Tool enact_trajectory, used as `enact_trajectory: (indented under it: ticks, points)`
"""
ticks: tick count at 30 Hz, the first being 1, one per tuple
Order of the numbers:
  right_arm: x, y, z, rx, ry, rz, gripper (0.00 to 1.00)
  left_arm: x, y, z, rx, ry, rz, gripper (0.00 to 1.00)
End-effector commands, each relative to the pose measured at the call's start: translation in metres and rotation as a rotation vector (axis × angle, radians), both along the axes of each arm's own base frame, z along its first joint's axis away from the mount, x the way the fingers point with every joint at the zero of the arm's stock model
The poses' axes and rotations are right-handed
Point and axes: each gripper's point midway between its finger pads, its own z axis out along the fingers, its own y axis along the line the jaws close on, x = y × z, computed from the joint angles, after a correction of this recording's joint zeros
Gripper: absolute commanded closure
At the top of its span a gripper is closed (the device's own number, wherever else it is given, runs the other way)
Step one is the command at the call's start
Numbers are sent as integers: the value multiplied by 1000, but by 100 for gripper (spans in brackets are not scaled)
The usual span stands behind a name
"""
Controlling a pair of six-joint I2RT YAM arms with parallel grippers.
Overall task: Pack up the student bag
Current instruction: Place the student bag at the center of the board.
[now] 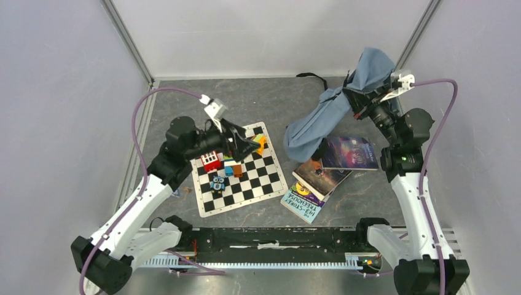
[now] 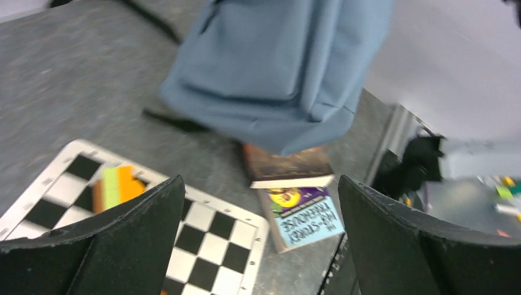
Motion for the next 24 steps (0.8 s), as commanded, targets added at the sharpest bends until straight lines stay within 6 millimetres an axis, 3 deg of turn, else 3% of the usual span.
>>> enact_trajectory:
  ticks: [1,6,14,20,24]
  points:
    - [-28,27,14,-72,-77,129,100,-33,-38,34,3,-204,-191,0]
    - [-43,48,-16,-135,12,206,100,-44,-79,72,-8,-282,-289,0]
    - [-55,60,-48,-215,96,257,100,-33,-141,114,-128,-249,-369,0]
    - [-68,64,-69,-249,142,283,100,-5,-174,119,-209,-103,-301,1]
    - [-74,63,-77,-262,160,288,100,17,-187,102,-221,14,-220,6]
